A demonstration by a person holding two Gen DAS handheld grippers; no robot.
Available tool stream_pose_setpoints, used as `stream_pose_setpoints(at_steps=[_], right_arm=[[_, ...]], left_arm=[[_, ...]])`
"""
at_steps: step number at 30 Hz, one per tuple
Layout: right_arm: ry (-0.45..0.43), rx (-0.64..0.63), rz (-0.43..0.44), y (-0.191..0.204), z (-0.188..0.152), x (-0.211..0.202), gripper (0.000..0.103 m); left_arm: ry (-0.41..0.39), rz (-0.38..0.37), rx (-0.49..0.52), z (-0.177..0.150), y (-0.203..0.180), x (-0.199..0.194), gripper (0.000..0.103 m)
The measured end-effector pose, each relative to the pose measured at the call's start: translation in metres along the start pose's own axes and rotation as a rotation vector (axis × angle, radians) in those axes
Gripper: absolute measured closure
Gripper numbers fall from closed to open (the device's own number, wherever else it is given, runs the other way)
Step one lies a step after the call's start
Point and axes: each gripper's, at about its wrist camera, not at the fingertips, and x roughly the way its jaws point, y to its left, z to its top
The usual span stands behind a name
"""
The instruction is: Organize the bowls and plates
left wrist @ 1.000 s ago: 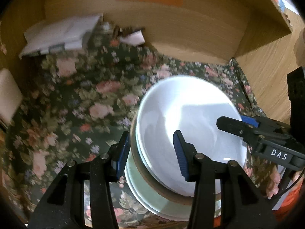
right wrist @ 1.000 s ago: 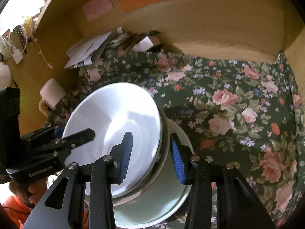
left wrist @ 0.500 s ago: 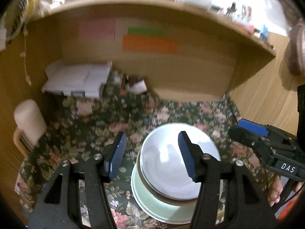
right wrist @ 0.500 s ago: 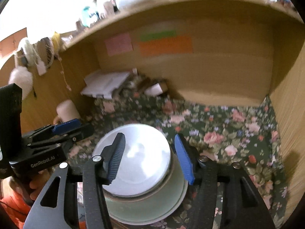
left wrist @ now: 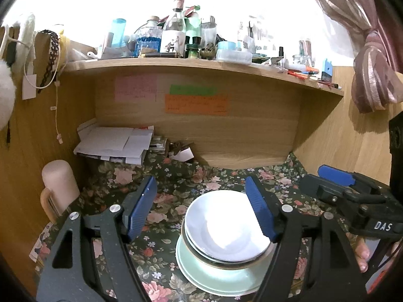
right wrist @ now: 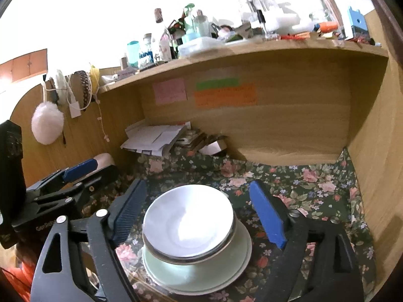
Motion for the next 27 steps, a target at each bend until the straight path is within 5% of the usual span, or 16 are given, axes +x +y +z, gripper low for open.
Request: stream_pose_setpoints(at_steps=[10,27], right_arm=[[-0.069,-0.019,-0.031,0.009,-0.006,-0.023,0.0],[-0.092,-0.017,-0.047,0.012,-0.01,-0.031,0.0]], left_arm=[[-0.072,0.005,0.009,-0.008,-0.002,-0.016,0.002],[-0.108,-0.008,-0.004,-0.01,-0.003,-0.028,0.001]])
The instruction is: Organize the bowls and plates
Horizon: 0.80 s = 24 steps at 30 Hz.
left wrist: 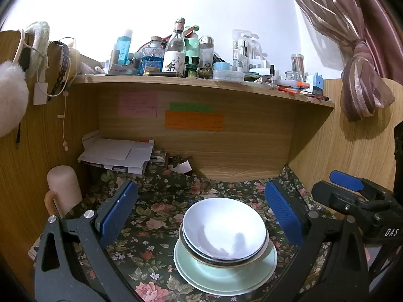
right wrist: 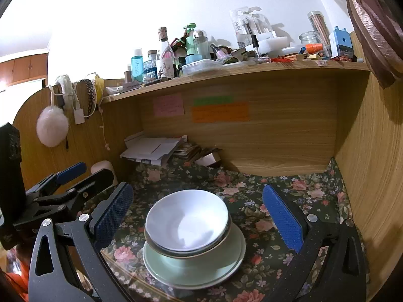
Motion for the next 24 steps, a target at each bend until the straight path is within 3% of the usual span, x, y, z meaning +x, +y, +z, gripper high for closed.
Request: stream_pose_setpoints(at_steps=[24], right_arm=[[-0.007,-0.002,-0.006,-0.0029,0.0005,0.0046,0.0]], left_arm=[[0.014,-0.009,-0.001,-0.0015,-0.0021,0.0049,0.001]])
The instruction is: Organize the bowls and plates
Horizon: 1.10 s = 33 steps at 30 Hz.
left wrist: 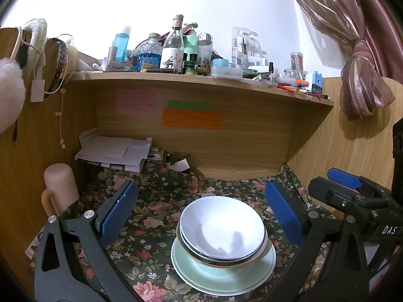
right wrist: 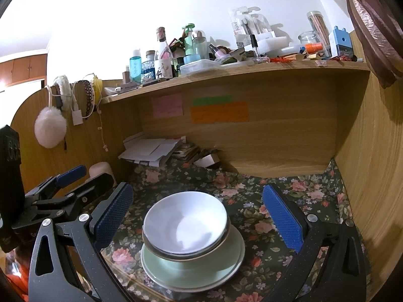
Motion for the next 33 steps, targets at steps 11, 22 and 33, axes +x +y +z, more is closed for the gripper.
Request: stream_pose_setpoints(at_steps=[11,22,33], right_arm=[[0.003,0.003,0.002,-0.0018,-0.0003,0.001,0.0],[-0.001,0.001,0.0,0.0002,0.0009,0.0008,0.0],[-0.001,0.0,0.001,-0.001,0.0008,0.0008,0.0]], left_arm=[[0.007,-0.005,-0.01,-0.001,-0.0007,0.0025,0.001],[0.007,-0.007,-0.015,-0.0025,0.0001,0.0048,0.0],[0.012,0.003,-0.029,-0.0043,-0.0024,0.0073,0.001]])
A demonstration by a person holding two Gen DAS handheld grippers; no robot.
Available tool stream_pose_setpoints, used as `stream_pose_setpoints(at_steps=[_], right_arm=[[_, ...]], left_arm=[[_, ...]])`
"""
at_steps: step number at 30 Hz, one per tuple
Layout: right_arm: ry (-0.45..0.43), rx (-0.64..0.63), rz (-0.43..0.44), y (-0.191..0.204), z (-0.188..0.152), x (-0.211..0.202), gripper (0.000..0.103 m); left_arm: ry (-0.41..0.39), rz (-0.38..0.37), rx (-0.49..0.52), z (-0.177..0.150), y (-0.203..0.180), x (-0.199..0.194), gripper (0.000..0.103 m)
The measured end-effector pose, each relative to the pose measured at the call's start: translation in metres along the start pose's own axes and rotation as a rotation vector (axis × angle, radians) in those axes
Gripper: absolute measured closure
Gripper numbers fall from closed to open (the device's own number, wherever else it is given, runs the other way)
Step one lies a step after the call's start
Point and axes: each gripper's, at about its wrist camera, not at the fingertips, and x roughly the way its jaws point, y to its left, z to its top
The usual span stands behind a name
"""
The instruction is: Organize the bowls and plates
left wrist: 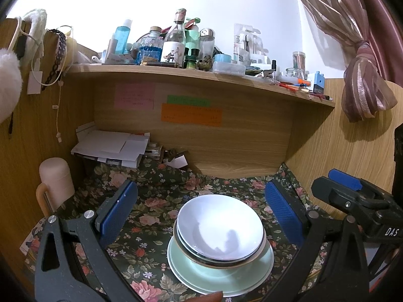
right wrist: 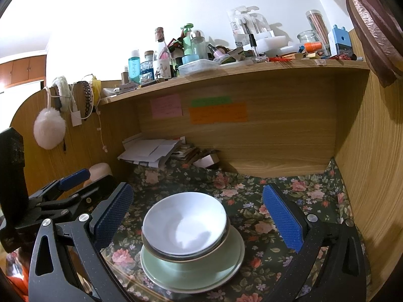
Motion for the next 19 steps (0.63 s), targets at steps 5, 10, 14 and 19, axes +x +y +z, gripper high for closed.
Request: stream_pose_setpoints(at_steps=[5,10,14,19], right_arm=[[0.001,-0.001,-0.004,0.0015,0.0005,0.0005,0.0],[0.002,0.004,-0.009,0.0038,-0.0003,0.0014,0.0],[0.007,0.011,-0.011,0.0047,-0.0016,0.0035,0.0],[0.014,0.013,-0.01,0.0058,-0.0027,0.0057,0.0]], left_arm=[[0.0,0.006,-0.004,0.0009,-0.002,-0.0005,0.0],[0.005,0.005,-0.009,0.0004,-0.0016,-0.0003,0.0],[0.008,0.009,-0.01,0.0002,-0.0043,0.0006,0.0],[0.016,0.014,-0.018,0.0005,-0.0058,0.0027,0.001]])
